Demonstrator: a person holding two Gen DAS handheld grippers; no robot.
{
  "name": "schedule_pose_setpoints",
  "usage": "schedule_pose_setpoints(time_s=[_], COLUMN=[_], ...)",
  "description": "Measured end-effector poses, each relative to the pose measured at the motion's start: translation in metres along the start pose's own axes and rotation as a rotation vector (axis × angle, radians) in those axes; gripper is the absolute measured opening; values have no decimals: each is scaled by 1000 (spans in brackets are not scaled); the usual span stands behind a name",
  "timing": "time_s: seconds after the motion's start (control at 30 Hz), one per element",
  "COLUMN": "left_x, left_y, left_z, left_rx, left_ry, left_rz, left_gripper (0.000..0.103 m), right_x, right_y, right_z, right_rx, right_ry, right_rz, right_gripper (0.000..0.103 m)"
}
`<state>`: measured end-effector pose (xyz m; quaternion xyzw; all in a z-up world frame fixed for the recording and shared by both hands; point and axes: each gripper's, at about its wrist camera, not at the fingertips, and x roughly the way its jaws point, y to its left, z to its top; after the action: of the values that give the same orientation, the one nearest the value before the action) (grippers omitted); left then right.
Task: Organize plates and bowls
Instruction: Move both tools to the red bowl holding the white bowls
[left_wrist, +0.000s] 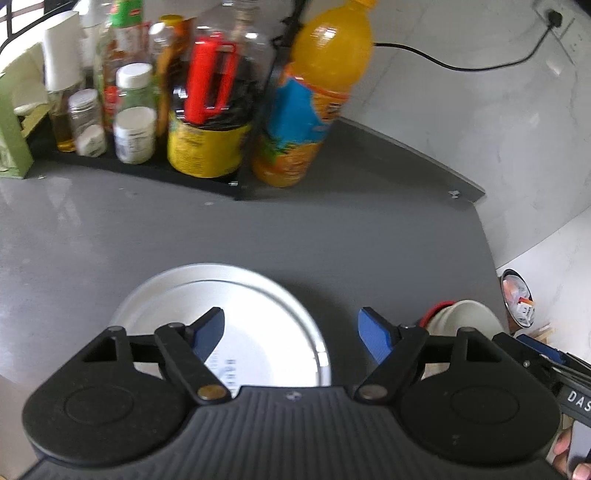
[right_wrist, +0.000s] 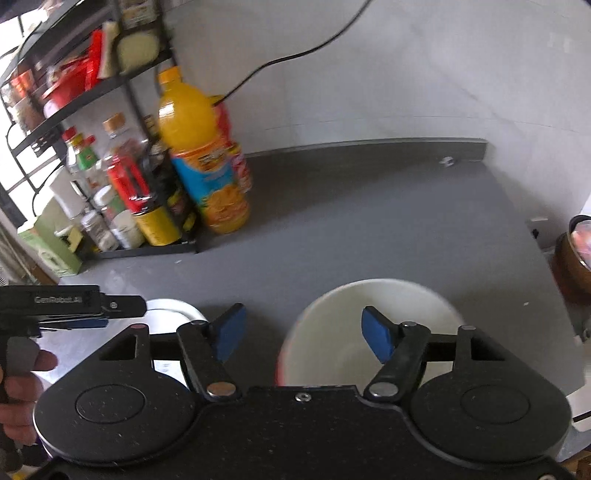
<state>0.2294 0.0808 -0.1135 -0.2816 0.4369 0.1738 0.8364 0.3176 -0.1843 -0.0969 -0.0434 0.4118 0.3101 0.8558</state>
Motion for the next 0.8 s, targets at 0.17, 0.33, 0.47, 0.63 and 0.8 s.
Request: schedule_pose_setpoints(time_s=[0.17,0.33,0.47,0.63,0.8], left_x=[12,29,41,58,76], left_y=[-38,-74,-97,-116,-127], left_z=[0,-7,-16,-26,-37], left_rx=[7,33,48,64,57], left_ry=[8,33,62,100,150], left_rz=[-9,-14,-21,-33,-24], left_gripper=[78,78,78,78,78], right_x=[4,10,15,20,33], right_y=[-39,-69,-88,-109,-120], right_z=[2,-1,-5,-15,-24], right_rx=[9,25,33,40,58], right_ry=[12,34,54,99,164], right_rz=[-17,-16,-12,-6,33], right_gripper=[74,75,76,77,75])
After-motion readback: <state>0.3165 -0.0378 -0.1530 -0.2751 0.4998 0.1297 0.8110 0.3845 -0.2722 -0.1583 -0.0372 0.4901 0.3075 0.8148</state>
